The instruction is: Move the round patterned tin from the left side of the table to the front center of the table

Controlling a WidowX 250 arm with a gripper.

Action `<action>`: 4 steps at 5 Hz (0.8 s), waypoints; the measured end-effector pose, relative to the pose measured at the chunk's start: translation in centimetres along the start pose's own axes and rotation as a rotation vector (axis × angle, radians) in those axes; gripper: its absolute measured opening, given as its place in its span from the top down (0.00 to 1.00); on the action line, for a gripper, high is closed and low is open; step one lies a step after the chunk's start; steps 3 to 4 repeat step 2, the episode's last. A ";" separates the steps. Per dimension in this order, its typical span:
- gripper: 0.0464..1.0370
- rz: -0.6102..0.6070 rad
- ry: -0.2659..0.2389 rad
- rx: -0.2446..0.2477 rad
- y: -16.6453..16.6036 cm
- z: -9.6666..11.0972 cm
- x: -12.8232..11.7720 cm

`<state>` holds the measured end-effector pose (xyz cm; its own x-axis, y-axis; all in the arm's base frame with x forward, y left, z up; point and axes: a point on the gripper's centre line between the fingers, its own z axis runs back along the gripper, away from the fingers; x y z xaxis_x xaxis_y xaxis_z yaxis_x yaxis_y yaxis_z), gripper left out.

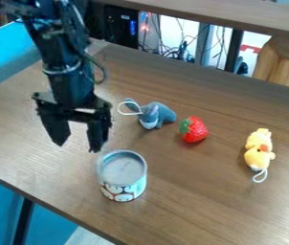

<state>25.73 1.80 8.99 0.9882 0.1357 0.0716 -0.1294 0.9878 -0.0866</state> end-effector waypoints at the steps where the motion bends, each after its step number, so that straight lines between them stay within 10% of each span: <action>1: 0.04 -0.022 -0.008 -0.026 -0.1 1.0 0.6; 4: 0.04 -0.086 -0.031 0.012 0.4 1.6 2.1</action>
